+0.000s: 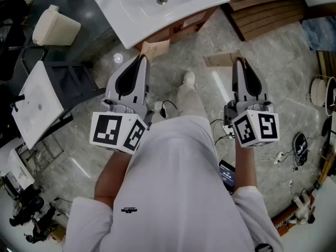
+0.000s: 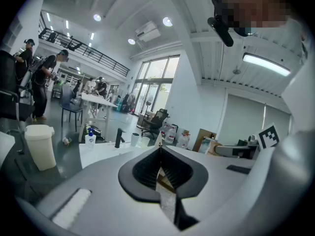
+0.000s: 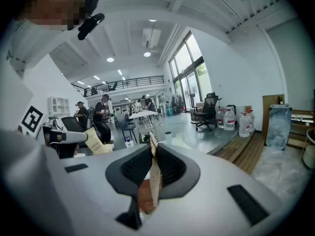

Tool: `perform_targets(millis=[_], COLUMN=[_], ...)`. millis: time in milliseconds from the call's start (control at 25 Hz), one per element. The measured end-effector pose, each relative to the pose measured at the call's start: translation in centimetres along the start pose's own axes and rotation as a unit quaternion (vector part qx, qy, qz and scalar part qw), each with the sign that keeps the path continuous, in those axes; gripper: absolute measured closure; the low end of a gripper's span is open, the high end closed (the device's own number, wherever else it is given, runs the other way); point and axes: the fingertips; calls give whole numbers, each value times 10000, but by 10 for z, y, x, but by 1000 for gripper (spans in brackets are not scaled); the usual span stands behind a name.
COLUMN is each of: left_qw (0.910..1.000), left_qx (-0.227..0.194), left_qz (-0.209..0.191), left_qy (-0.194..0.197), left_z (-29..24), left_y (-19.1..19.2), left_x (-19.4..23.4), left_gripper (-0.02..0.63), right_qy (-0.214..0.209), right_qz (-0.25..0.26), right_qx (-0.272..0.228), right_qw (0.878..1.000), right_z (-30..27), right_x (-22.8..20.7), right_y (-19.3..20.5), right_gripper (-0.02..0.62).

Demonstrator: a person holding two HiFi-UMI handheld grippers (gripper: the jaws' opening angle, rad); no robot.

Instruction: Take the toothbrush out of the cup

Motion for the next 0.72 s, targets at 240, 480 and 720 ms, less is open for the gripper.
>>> perform_targets(millis=[240,480,720], left_qw=[9996,9973,9961], left_qx=[137,60,-74], left_qz=[108,30,-118], left_qy=[-211,-732,-875], left_z=[65,76,76], left_y=[28,56,65], left_x=[-74,-146,-203], left_gripper=[600,600,600], right_qy=[-392,-989,-1119], right_qz=[-11,324,203], right_qx=[110,160,93], right_qw=[9992,9944,9935], right_z=[79,124,158], right_x=[7,-32,-77], right_y=[4,8,7], right_gripper=[568,568,568])
Point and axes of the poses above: the fingertips, and each gripper's own axes: z backward along the fingers, x to its left, y out of its underside, and after that the axes turned 7 degrees about -x, right-handed
